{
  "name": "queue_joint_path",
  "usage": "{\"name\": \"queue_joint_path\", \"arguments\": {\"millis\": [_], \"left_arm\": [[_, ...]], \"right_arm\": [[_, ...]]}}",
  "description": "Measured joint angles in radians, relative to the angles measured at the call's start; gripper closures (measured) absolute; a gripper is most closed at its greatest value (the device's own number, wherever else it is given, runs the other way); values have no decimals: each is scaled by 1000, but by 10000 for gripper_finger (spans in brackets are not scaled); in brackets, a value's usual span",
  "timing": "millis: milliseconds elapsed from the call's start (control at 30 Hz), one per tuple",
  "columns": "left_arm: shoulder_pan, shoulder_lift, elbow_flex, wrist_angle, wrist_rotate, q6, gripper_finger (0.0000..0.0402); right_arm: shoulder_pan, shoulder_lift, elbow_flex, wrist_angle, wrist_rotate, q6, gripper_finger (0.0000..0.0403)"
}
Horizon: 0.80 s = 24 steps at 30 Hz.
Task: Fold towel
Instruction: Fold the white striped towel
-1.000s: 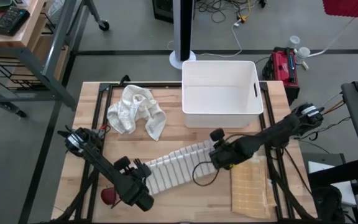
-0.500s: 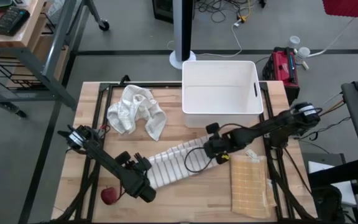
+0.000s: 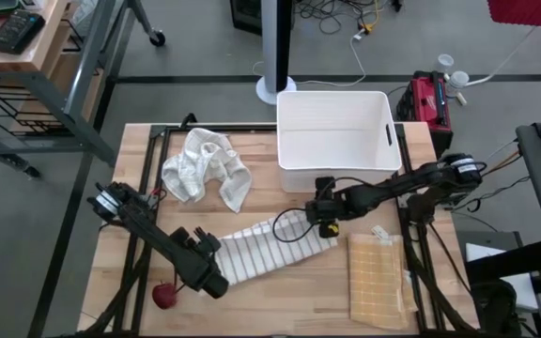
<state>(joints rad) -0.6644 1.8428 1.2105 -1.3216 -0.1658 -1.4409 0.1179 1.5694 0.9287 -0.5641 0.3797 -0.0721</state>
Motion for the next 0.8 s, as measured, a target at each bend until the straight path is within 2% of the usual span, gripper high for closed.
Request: {"name": "queue_joint_path", "arguments": {"millis": [167,300,500,667,800], "left_arm": [[-5,-45,-2,37,-1,-30,263],[-15,-60,50,57,0,-21,274],[-52,-63,139,218,-11,34,294],[-68,-61,102,405,-109,-13,309],[-68,-40,48,476,-116,-50,321]], "right_arm": [[1,-16,0,-4,-35,33,215],[3,-43,0,-9,-77,59,220],[6,-93,0,-22,-168,78,228],[9,-136,0,-62,-143,81,236],[39,-146,-1,-57,-230,87,241]]}}
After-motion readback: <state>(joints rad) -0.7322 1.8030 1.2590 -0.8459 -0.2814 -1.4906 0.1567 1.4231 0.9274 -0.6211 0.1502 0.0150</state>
